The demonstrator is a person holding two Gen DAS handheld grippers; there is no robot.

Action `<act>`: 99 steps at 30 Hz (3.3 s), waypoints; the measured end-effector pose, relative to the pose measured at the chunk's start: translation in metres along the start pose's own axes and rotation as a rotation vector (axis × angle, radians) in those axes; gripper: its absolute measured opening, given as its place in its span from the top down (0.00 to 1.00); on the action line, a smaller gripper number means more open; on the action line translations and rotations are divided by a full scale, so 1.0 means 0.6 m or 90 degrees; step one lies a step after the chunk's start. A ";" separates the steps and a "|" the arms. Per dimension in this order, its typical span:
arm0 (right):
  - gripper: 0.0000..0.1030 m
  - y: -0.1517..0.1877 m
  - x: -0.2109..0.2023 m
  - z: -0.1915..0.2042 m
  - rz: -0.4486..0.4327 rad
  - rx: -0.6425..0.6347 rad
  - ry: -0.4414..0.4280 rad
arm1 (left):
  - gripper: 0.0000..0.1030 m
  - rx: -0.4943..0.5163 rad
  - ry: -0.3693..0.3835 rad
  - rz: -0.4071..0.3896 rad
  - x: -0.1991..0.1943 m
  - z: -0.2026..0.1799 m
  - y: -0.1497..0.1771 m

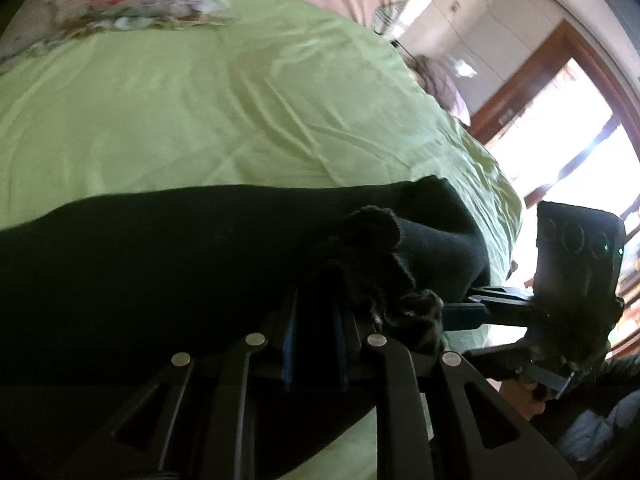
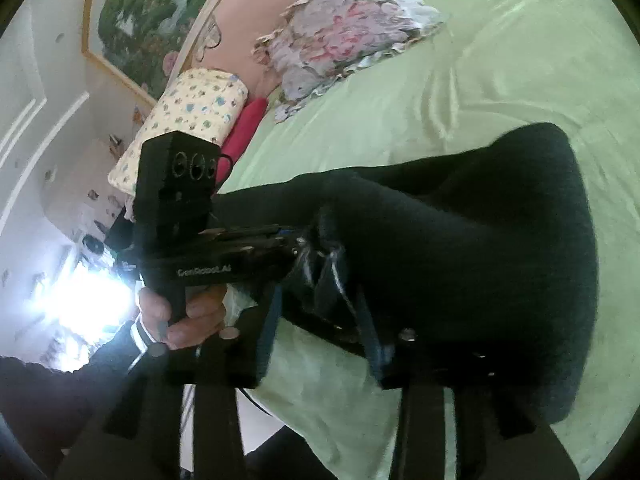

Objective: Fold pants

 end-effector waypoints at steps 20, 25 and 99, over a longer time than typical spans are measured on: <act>0.53 -0.043 0.041 0.075 0.025 -0.040 -0.051 | 0.53 -0.231 -0.099 -0.179 -0.193 0.111 0.069; 0.53 -0.059 0.073 0.098 0.045 -0.063 -0.058 | 0.49 -0.285 -0.140 -0.222 -0.256 0.146 0.102; 0.99 -0.220 0.448 0.321 0.299 -0.335 -0.127 | 0.87 -0.486 -0.247 -0.324 -0.362 0.324 0.143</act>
Point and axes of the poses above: each gripper's, at about its wrist camera, not at the fingertips, and x roughly the way its jaws point, z to its left, y to its underside, the point moved 7 cm from there along x, roughly the way its jaws point
